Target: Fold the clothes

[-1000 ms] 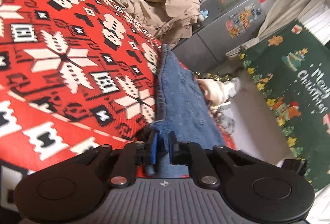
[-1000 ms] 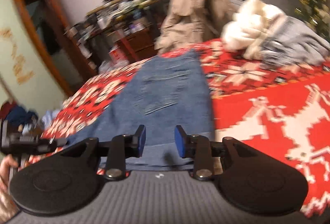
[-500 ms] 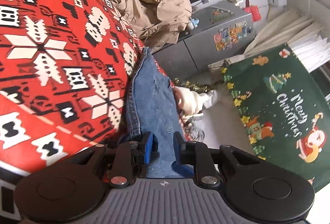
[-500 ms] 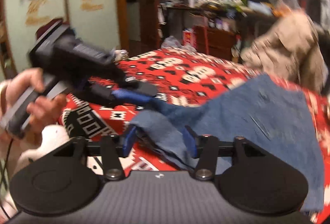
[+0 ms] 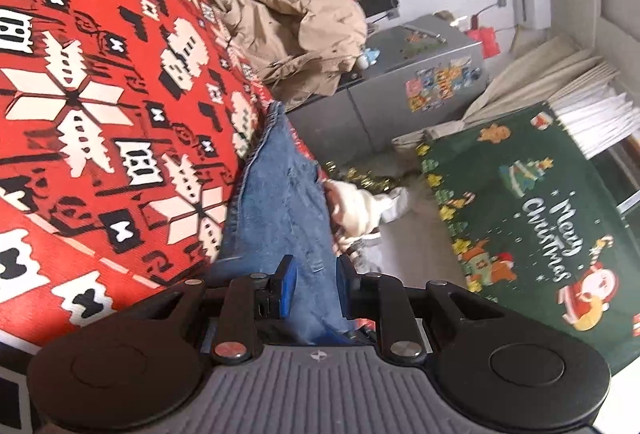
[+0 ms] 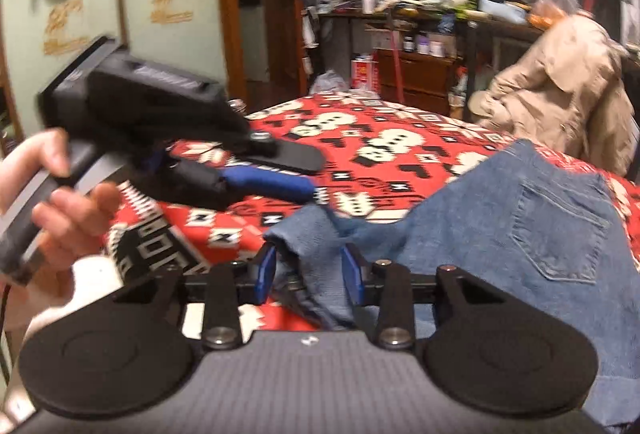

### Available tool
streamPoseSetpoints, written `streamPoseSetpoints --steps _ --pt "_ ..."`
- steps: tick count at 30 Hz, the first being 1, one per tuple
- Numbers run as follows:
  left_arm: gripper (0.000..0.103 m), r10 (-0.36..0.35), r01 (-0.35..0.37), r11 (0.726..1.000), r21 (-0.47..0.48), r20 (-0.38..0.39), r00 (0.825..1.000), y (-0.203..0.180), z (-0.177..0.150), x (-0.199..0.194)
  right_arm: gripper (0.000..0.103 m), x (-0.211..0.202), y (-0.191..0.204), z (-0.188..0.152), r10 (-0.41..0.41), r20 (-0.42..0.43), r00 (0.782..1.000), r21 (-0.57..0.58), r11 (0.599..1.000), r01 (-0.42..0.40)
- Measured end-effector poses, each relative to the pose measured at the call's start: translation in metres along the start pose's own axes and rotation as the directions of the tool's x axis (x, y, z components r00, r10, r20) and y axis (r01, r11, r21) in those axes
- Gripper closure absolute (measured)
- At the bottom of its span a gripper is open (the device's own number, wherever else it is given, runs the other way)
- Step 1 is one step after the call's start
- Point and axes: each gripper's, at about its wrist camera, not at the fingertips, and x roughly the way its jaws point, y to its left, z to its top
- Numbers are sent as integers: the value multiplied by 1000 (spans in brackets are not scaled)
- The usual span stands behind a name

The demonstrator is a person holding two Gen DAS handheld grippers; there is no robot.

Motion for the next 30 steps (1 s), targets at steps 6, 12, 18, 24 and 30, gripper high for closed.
streamPoseSetpoints --steps 6,12,18,24,30 --pt "74 145 -149 975 165 36 989 -10 -12 -18 99 -6 -21 13 -29 37 999 32 999 28" --pt "71 282 -259 924 280 -43 959 -7 -31 -3 99 -15 -32 32 -31 90 995 51 998 26" --pt "96 283 -254 918 304 -57 957 -5 -41 10 99 -28 -34 44 -27 121 992 61 998 20" --pt "97 255 -226 923 313 -55 965 -11 -58 -5 99 -36 -26 42 10 120 993 43 999 -15" --pt "97 202 -192 974 124 -79 976 16 -58 -12 99 -20 22 10 64 -17 998 -181 981 -67"
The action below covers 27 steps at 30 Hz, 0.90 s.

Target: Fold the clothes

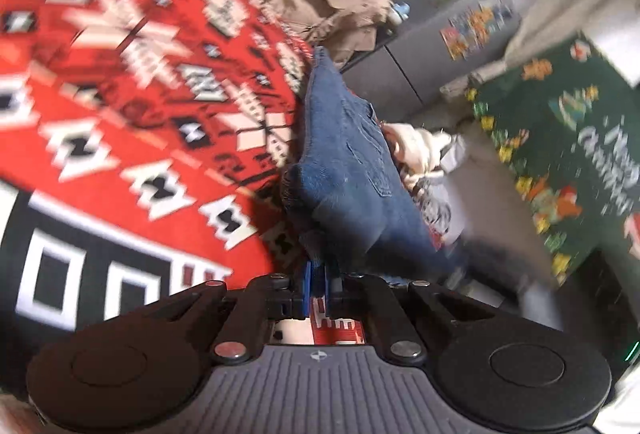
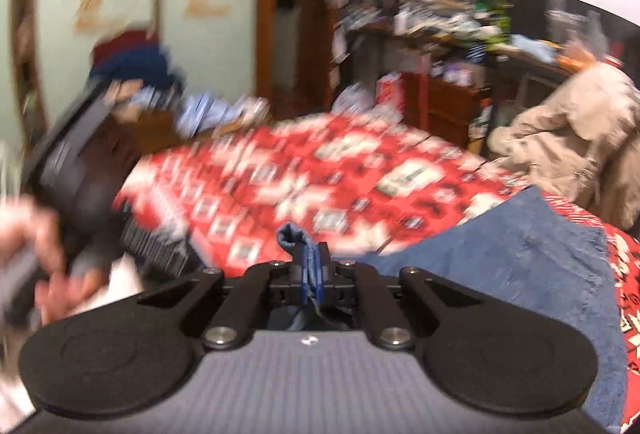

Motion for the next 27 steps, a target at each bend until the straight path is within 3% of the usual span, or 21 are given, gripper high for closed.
streamPoseSetpoints --steps 3,11,16,20,23,27 --pt "97 -1 1 1000 -6 6 1000 4 -5 -9 99 8 11 -18 9 -30 1000 2 1000 -9" --pt "95 -2 0 999 33 60 998 -8 -3 -40 93 1 7 -32 62 4 998 104 993 -62" --pt "90 32 -37 998 56 78 996 -13 9 -39 93 -23 -5 -36 18 44 999 164 986 -25" --pt "81 61 -66 995 73 59 996 -13 13 -23 90 -62 -35 -47 -122 76 990 267 959 98" --pt "81 66 -69 995 79 43 997 -12 12 -14 79 -94 -60 -58 -246 83 966 351 914 203" --pt "81 79 -81 991 103 25 997 -15 12 -5 66 -136 -109 -85 -429 9 903 497 786 369"
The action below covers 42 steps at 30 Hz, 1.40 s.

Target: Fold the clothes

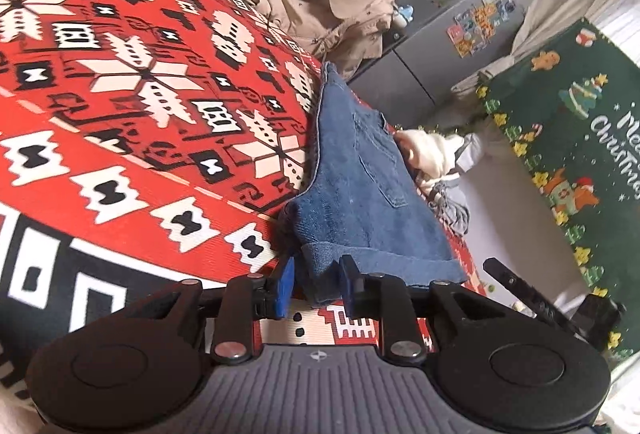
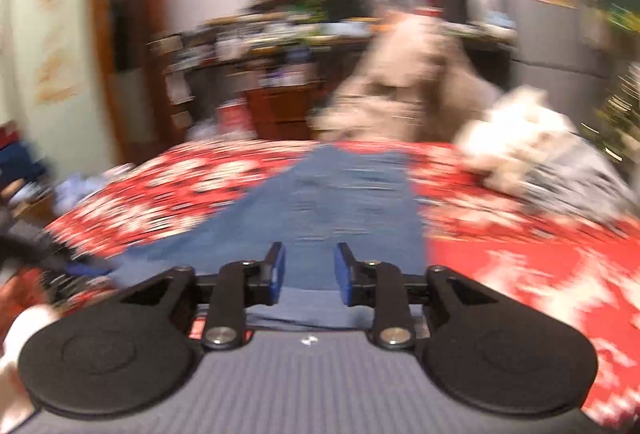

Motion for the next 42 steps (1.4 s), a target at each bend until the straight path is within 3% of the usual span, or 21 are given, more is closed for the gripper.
streamPoseSetpoints --steps 1,3,6,9,12,15,18,22,25,33,37,39,42 --pt "81 -5 5 1000 -1 -2 1000 0 1 2 59 1 -18 0 -26 -21 999 54 998 27" --pt "81 -11 11 1000 -2 0 1000 -1 2 4 59 7 -52 -4 -33 -70 997 155 987 43" --pt "81 5 -5 1000 13 2 1000 -4 4 8 59 20 -89 -13 67 -81 994 345 938 -35" --pt "82 29 -29 999 45 0 1000 -9 3 10 62 31 -106 -19 129 -84 988 448 891 -78" --pt "94 36 -36 997 66 3 999 -12 3 10 97 43 -102 -19 146 -113 983 407 909 -88" --pt "97 65 -66 990 121 10 998 -20 2 9 98 40 -95 -18 90 -120 989 335 941 -45" --pt "97 103 -102 981 168 0 995 -22 -2 14 98 38 -95 -21 74 -126 989 327 945 -29" --pt "95 77 -75 991 110 -7 997 -11 -2 12 98 43 -92 -29 43 -128 991 298 955 -3" --pt "83 93 -93 991 96 7 996 -8 -4 3 98 40 -92 -30 34 -122 992 306 952 5" --pt "89 77 -88 985 148 82 994 -31 9 -23 97 14 -79 -6 18 -83 996 234 972 2" --pt "89 22 -44 975 219 102 995 -57 24 -1 97 20 -54 14 78 -55 995 163 984 -68" --pt "94 9 -29 970 240 84 996 -64 30 23 97 33 -37 20 102 -58 993 117 989 -94" --pt "97 29 -39 966 254 44 999 -64 33 66 97 61 -15 21 118 -83 990 68 991 -113"
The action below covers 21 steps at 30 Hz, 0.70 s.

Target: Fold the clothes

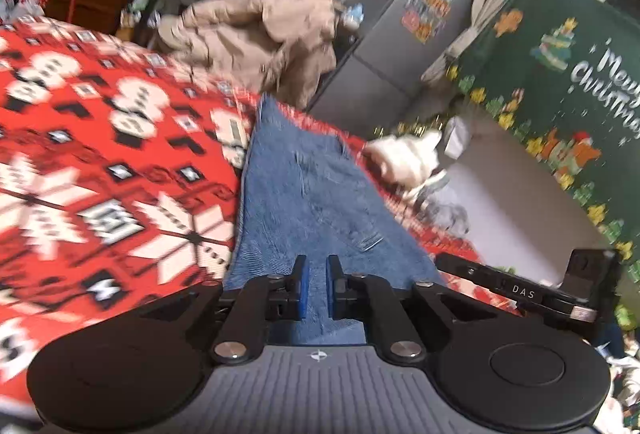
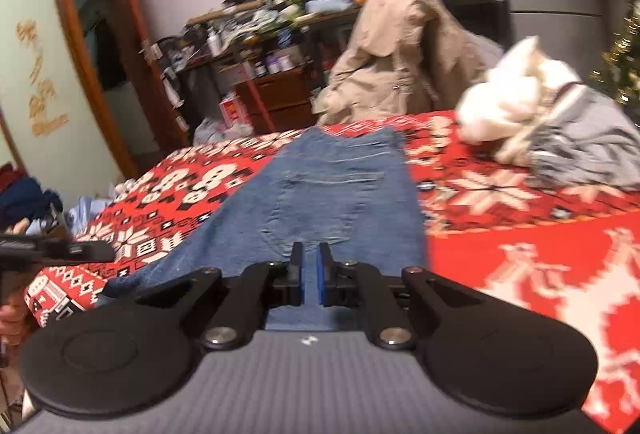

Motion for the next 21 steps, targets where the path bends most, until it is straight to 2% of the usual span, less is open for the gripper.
streamPoseSetpoints --steps 2,4,8,13,15,17,19,21 --pt "97 45 -44 999 18 -25 999 2 -3 18 97 20 4 -3 -20 -32 999 -18 1000 20" --pt "101 116 -114 993 38 -39 992 8 -9 25 97 33 4 -9 -79 -62 995 -55 996 75" --pt "100 99 -99 995 11 -23 995 25 -16 11 101 31 -10 -24 -157 -87 984 -92 984 149" --pt "101 107 -108 994 -14 -29 994 24 -17 -1 103 11 -31 -27 -136 -85 987 -11 991 135" --pt "100 82 -82 997 -13 -17 996 17 -10 -4 102 6 -33 -24 -124 -85 989 20 992 126" --pt "100 12 -12 1000 -20 -3 1000 9 2 -1 99 5 -28 -16 -88 -66 994 19 996 89" --pt "99 -57 57 998 -30 -16 998 -2 12 12 96 12 -15 -6 -32 -46 998 -2 999 32" --pt "99 -76 77 997 3 -46 996 -15 18 34 95 26 3 2 9 -48 999 -44 999 -11"
